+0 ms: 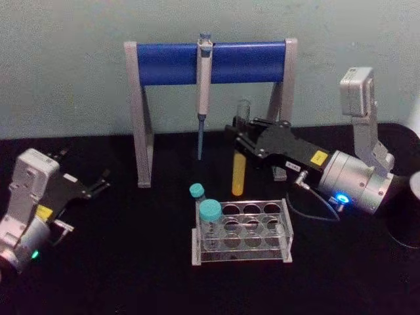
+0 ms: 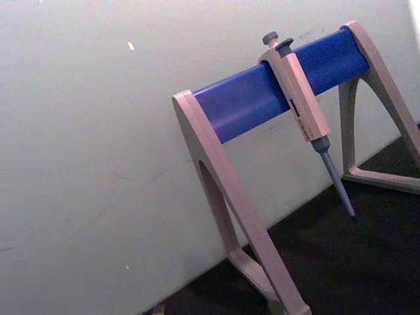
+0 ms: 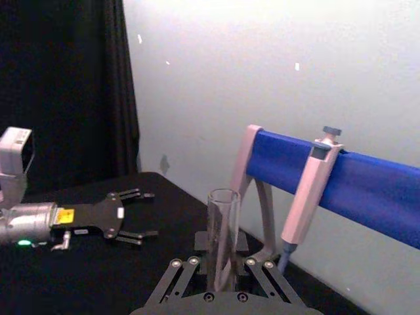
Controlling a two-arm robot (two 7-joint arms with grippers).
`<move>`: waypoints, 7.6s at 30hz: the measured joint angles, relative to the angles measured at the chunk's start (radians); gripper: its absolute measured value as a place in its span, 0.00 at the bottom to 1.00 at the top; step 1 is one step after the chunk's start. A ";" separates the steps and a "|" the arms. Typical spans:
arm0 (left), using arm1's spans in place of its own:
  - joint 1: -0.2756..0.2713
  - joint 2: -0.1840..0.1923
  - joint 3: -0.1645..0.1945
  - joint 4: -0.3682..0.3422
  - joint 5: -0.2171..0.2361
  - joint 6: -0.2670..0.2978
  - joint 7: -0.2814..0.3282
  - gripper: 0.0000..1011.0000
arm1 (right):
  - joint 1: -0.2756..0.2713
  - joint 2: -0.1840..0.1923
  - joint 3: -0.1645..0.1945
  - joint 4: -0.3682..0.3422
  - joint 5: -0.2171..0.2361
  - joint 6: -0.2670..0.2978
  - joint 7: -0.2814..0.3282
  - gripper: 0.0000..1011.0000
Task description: Pick up the test tube from the test tube rack, shake it, then place it back into the test tube rack.
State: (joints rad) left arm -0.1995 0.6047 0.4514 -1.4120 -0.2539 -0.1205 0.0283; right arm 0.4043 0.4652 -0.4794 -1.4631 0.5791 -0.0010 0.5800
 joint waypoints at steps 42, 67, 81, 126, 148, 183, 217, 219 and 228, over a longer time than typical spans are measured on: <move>0.000 0.000 0.000 0.000 0.000 0.000 0.000 0.99 | -0.030 0.012 0.002 -0.039 0.006 0.016 -0.008 0.22; 0.000 0.000 0.000 0.000 0.000 0.000 0.000 0.99 | -0.066 0.043 0.061 -0.055 -0.002 0.014 -0.053 0.22; 0.000 0.000 0.000 0.000 0.000 0.000 0.000 0.99 | -0.161 0.086 0.064 -0.170 0.032 0.022 -0.024 0.22; 0.000 0.000 0.000 0.000 0.000 0.000 0.000 0.99 | -0.063 0.024 0.037 -0.063 -0.004 0.004 -0.011 0.22; 0.000 0.000 0.000 0.000 0.000 0.000 0.000 0.99 | -0.100 0.069 -0.010 -0.099 0.048 -0.026 0.080 0.22; 0.000 0.000 0.000 0.000 0.000 0.000 0.000 0.99 | -0.093 0.028 -0.027 -0.001 0.023 -0.083 0.076 0.22; 0.000 0.000 0.000 0.000 0.000 0.000 0.000 0.99 | -0.094 -0.016 -0.049 0.087 -0.031 -0.067 0.068 0.22; 0.000 0.000 0.000 0.000 0.000 0.000 0.000 0.99 | -0.094 -0.016 -0.049 0.088 -0.031 -0.065 0.066 0.22; 0.000 0.000 0.000 0.000 0.000 0.000 0.000 0.99 | -0.095 -0.016 -0.050 0.087 -0.041 -0.062 0.058 0.22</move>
State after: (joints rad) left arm -0.1995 0.6047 0.4514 -1.4119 -0.2539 -0.1205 0.0283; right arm 0.3092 0.4490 -0.5295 -1.3765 0.5385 -0.0631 0.6376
